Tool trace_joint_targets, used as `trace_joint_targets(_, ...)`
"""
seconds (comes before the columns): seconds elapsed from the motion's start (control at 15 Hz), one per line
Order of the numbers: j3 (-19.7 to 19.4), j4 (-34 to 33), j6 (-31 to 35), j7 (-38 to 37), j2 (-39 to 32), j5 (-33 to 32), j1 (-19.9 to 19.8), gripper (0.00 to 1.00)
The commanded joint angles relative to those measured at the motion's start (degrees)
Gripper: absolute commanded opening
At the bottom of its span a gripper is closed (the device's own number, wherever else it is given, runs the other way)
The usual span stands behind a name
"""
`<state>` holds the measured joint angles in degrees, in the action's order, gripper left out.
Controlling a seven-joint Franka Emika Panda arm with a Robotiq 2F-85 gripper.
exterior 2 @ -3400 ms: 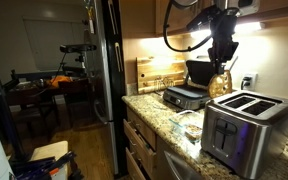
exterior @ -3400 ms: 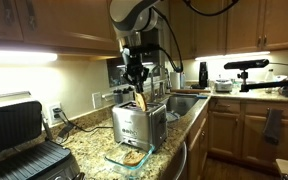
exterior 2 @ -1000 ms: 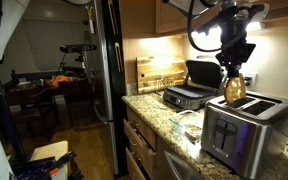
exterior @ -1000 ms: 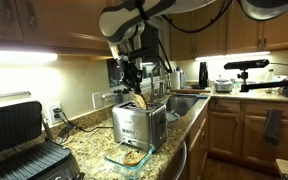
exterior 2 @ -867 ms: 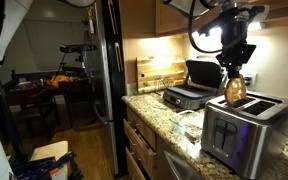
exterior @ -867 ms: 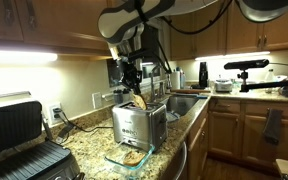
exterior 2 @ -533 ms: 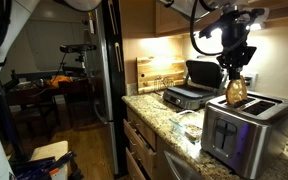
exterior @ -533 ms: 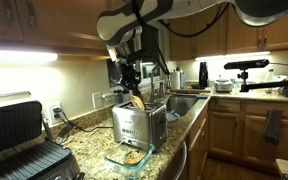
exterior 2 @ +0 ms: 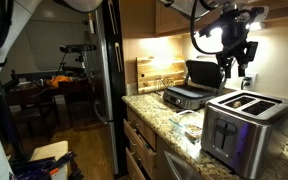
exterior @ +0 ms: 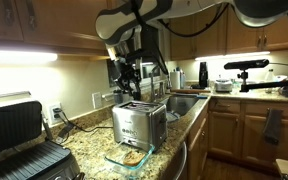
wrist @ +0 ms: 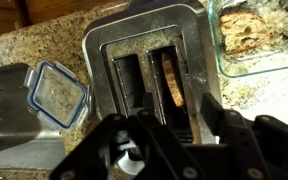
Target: Put a slice of bread into the toaster
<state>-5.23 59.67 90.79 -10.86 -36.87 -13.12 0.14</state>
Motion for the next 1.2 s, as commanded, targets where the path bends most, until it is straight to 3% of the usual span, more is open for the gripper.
trace_joint_targets(0.0, -0.14, -0.59, -1.70, 0.25, 0.39, -0.84, 0.70, 0.84)
trace_joint_targets(0.13, 0.14, 0.96, -1.33, -0.60, 1.61, -0.49, 1.28, 0.96)
trace_joint_targets(0.27, 0.81, 3.74, -1.63, -2.00, 3.72, 0.78, 2.10, 1.00)
trace_joint_targets(1.13, 2.50, 22.76, 1.45, -8.06, 16.52, 0.71, 5.85, 1.00)
